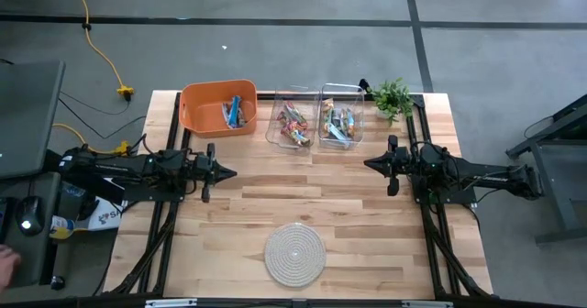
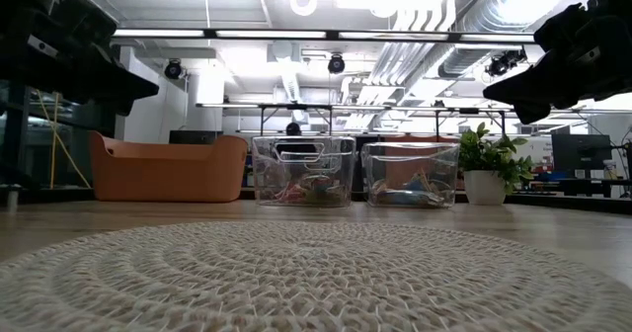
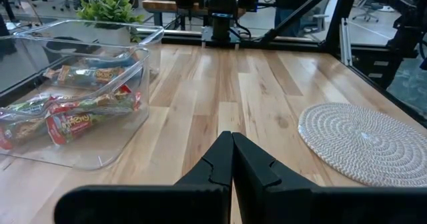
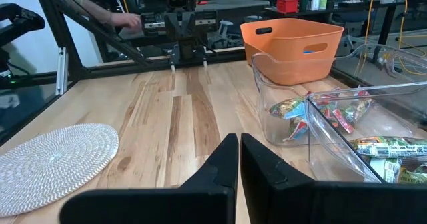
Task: Pick and place Granola Bars by type
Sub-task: Return to Home Position
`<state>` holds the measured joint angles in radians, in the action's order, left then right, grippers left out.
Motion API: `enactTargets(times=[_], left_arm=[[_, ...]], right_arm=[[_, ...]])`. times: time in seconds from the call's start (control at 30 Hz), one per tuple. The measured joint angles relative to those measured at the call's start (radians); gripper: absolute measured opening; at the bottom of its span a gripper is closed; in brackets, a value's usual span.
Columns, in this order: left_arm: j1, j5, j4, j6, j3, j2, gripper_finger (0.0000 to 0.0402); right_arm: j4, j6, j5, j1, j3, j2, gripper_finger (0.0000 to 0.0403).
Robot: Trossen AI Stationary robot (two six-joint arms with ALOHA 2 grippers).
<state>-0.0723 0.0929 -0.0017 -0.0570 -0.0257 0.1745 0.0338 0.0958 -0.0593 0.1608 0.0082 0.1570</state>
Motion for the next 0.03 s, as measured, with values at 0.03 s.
enactTargets(times=[0.03], left_arm=[[0.0,0.0,0.0,0.0,0.0,0.0,0.0001]], right_arm=[[0.0,0.0,0.0,0.0,0.0,0.0,0.0]])
